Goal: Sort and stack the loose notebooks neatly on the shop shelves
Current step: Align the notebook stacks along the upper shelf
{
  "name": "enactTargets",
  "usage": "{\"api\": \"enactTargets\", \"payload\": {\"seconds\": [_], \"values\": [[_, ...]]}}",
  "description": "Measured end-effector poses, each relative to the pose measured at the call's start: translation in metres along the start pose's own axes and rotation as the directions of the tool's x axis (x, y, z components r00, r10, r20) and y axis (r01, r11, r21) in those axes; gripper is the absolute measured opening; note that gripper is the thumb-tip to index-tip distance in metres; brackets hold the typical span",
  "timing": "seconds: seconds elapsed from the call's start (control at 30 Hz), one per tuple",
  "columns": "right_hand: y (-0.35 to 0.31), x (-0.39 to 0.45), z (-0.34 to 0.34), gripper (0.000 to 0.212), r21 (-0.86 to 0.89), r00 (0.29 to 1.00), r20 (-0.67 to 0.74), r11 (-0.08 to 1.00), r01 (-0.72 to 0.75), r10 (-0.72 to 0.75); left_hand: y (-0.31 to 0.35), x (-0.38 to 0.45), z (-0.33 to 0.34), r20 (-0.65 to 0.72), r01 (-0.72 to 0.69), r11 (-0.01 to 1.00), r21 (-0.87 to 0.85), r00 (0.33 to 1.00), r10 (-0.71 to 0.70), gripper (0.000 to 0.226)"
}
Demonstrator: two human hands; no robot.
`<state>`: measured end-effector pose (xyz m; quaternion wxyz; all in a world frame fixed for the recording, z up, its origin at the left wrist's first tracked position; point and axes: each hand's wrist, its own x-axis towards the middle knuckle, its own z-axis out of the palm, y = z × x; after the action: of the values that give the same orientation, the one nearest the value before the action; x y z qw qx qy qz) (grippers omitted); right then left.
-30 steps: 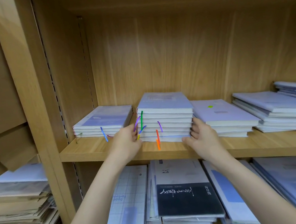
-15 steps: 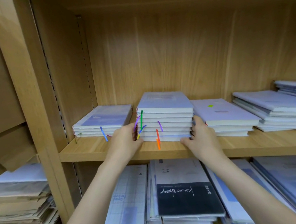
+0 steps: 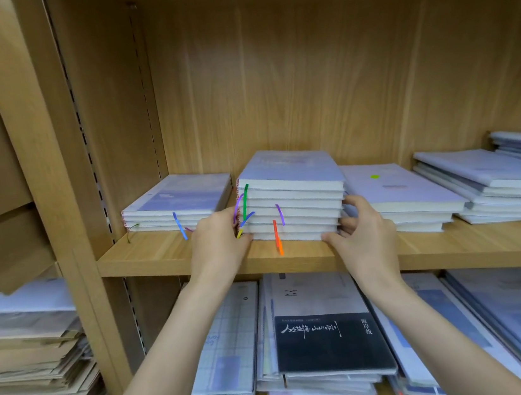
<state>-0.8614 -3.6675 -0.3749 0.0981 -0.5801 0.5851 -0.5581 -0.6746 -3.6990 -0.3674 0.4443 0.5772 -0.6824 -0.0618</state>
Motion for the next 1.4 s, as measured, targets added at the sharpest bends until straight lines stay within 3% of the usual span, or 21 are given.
{"api": "enactTargets", "payload": {"seconds": [0.2,0.4,0.57,0.77,0.9,1.0,1.2,1.4], "values": [[-0.005,0.000,-0.006,0.052,0.027,0.998,0.067,0.999,0.020,-0.022,0.002,0.000,-0.002,0.070,-0.024,1.000,-0.020,0.997,0.025,0.024],[-0.004,0.002,-0.006,0.055,0.001,0.996,0.092,1.000,0.013,-0.013,0.001,0.006,-0.011,0.198,0.129,0.929,-0.346,0.978,-0.062,0.042],[-0.002,0.000,-0.003,0.055,0.002,0.997,0.077,1.000,0.006,-0.007,0.001,0.007,-0.007,0.152,0.137,0.960,-0.246,0.983,-0.101,0.039],[-0.005,0.000,-0.008,0.056,0.025,0.994,0.108,1.000,0.011,-0.014,-0.001,0.004,-0.005,0.151,0.060,0.991,-0.121,0.988,-0.042,0.033],[-0.009,0.004,-0.014,0.060,0.145,0.979,0.202,0.988,-0.053,0.023,-0.001,0.007,-0.015,0.238,0.054,0.905,-0.422,0.970,0.053,0.073],[-0.018,0.010,-0.015,0.075,0.169,0.983,0.183,0.986,-0.009,-0.023,0.009,0.005,-0.011,0.266,0.111,0.786,-0.608,0.961,0.071,0.080],[-0.034,0.029,-0.011,0.058,0.262,0.964,0.262,0.960,-0.104,0.033,0.012,0.003,-0.003,0.242,0.139,0.713,-0.687,0.969,0.044,0.084],[-0.029,0.031,-0.007,0.050,0.236,0.967,0.254,0.969,-0.069,0.007,0.009,0.003,-0.001,0.249,0.127,0.759,-0.638,0.967,0.048,0.088]]}}
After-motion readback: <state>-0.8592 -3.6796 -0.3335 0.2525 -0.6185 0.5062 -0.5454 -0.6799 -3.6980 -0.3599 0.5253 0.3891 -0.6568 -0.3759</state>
